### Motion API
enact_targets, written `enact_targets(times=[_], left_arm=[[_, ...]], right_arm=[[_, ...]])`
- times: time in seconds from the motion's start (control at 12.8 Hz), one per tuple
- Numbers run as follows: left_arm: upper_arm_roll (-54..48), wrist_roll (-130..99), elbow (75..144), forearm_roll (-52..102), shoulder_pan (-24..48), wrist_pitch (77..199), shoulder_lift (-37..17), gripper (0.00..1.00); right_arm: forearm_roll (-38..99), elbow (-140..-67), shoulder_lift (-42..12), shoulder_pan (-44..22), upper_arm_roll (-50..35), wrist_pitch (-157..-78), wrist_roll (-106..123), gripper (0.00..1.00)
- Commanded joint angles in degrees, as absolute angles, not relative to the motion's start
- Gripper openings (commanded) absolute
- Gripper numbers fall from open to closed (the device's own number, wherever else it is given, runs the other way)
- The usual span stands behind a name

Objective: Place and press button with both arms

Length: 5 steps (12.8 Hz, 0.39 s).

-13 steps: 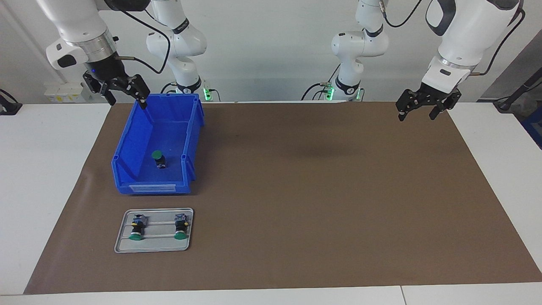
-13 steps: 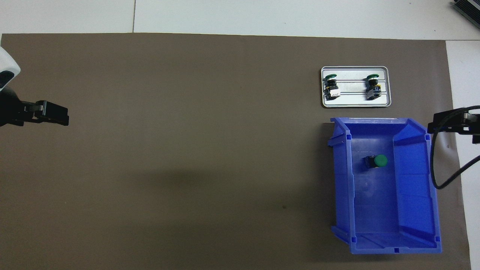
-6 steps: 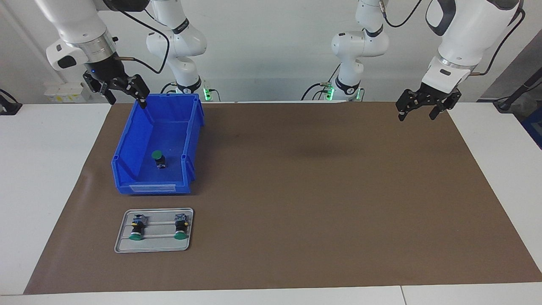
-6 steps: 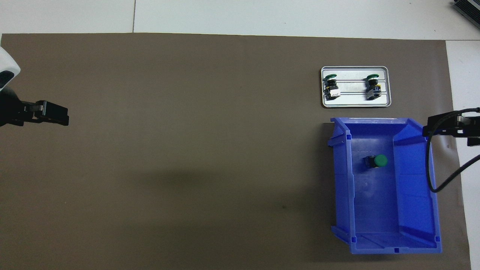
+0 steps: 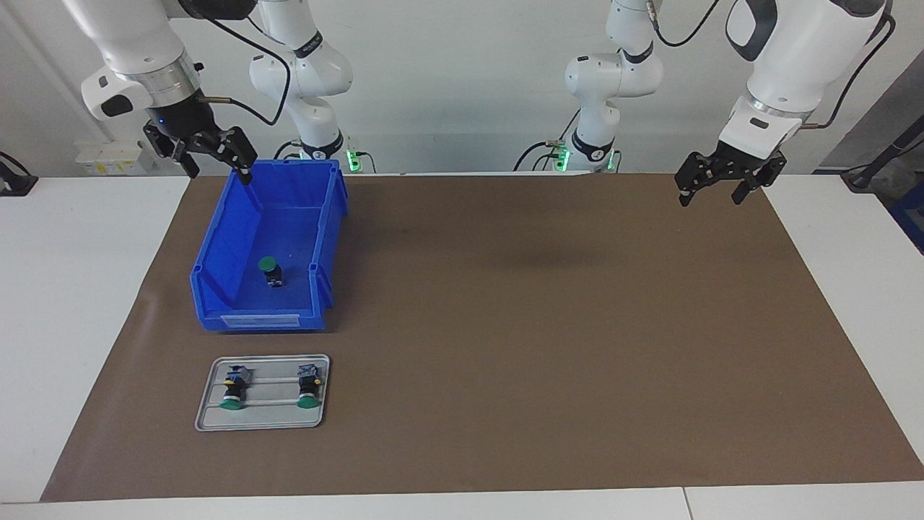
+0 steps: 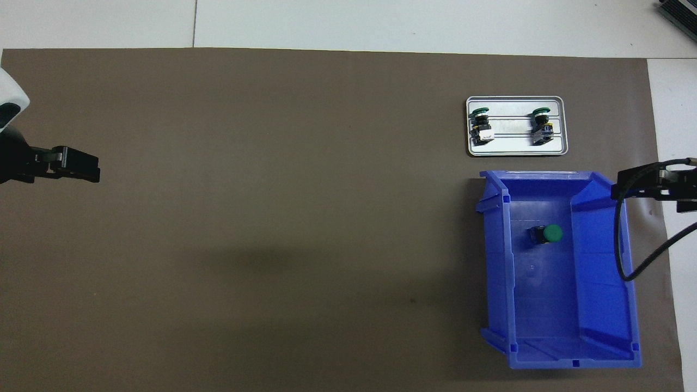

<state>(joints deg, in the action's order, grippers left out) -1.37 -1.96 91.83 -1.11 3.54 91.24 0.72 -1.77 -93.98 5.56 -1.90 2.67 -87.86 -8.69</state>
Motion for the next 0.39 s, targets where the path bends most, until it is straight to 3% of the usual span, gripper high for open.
enact_targets(times=[0.0, 0.31], left_arm=[[-1.5, -1.6, 93.3, -0.6, 3.2, 91.0, 2.1, 1.0], [-1.5, -1.6, 93.3, -0.6, 3.2, 91.0, 2.1, 1.0]], right_arm=[[-2.0, -94.7, 6.2, -0.9, 2.0, -88.6, -7.6, 1.0], [0.0, -94.6, 6.3, -0.9, 2.1, -87.6, -8.0, 1.0]])
